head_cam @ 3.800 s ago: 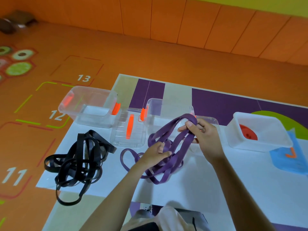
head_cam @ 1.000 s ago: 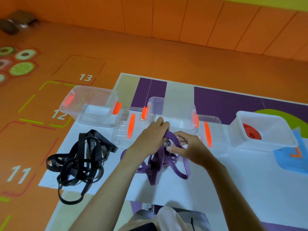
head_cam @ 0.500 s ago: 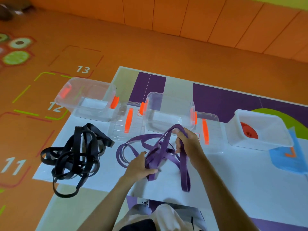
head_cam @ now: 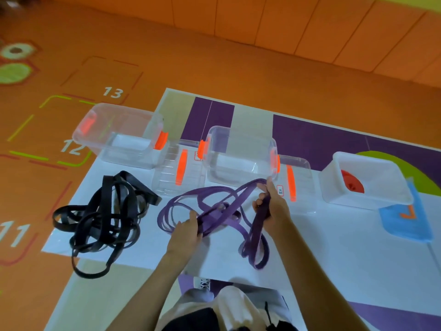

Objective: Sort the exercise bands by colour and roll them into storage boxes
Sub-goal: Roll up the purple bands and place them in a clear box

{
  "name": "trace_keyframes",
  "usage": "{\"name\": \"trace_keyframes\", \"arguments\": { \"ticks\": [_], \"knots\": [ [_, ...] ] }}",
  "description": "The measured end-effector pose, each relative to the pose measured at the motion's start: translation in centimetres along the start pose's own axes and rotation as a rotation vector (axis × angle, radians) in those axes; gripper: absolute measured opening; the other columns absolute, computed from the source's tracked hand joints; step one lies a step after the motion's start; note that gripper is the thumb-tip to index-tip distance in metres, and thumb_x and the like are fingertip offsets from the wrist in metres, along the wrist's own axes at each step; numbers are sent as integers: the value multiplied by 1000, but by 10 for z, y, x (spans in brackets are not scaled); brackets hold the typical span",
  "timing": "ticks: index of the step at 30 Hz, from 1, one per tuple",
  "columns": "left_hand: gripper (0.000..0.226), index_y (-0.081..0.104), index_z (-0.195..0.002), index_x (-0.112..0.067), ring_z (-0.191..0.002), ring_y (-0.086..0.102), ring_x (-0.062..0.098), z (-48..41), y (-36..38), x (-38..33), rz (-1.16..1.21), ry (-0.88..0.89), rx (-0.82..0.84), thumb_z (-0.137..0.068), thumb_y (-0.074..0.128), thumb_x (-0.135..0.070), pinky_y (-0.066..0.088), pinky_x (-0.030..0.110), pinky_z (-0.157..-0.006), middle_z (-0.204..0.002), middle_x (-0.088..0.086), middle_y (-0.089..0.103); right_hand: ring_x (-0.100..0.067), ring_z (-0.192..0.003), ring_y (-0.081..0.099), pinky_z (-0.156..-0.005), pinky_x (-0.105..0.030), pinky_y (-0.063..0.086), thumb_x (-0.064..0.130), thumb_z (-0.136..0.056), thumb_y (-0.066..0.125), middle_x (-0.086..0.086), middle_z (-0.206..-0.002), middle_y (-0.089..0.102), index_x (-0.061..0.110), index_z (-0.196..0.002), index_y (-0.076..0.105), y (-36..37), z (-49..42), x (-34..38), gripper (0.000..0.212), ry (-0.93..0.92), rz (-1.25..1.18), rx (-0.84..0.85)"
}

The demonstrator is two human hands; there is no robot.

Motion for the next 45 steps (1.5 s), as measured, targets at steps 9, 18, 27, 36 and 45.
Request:
{"name": "trace_keyframes", "arguments": {
  "ticks": [9, 18, 27, 36, 45],
  "knots": [
    [31, 45, -103, -20, -76, 61, 19, 20, -63, -22, 177, 278, -18, -85, 69, -20, 51, 33, -64, -86, -2, 64, -34, -100, 77, -85, -43, 61, 23, -104, 54, -18, -116, 76, 5, -118, 67, 2, -2, -15, 26, 39, 188, 123],
    [43, 49, -103, -23, -78, 56, 18, 12, -82, -12, 763, 162, -19, -76, 79, -9, 49, 39, -77, -93, -2, 63, -36, -109, 74, -101, -56, 56, 30, -107, 49, -15, -117, 77, 3, -119, 71, 13, 6, -27, 37, 104, 459, 320],
    [46, 44, -102, -12, -83, 48, 29, 5, -104, -8, 883, 200, -72, -77, 80, 1, 44, 39, -74, -100, 20, 52, -43, -86, 65, -94, -58, 56, 44, -100, 53, -18, -86, 71, 7, -92, 64, 2, -9, -26, 40, -15, 829, 280],
    [41, 33, -90, -17, -73, 35, 25, 6, -98, 18, 1102, -2, -122, -66, 60, 3, 38, 35, -60, -86, 8, 35, -30, -100, 76, -90, -43, 62, 26, -109, 52, -13, -108, 79, 2, -119, 64, -13, 0, 5, 29, -40, 556, 188],
    [50, 45, -111, -14, -68, 53, 14, 16, -76, 47, 1114, -217, -258, -65, 60, -2, 39, 29, -57, -90, 4, 54, -25, -63, 59, -72, -40, 51, 29, -109, 48, -11, -70, 64, 3, -98, 63, -18, 21, 52, 33, -275, 497, 158]
  ]
}}
Point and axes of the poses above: each hand's wrist, its own z-axis away from the middle knuckle, its own y-axis out of the palm, x = y × z, the point moved 3 cm from there along -z, towards the middle knuckle
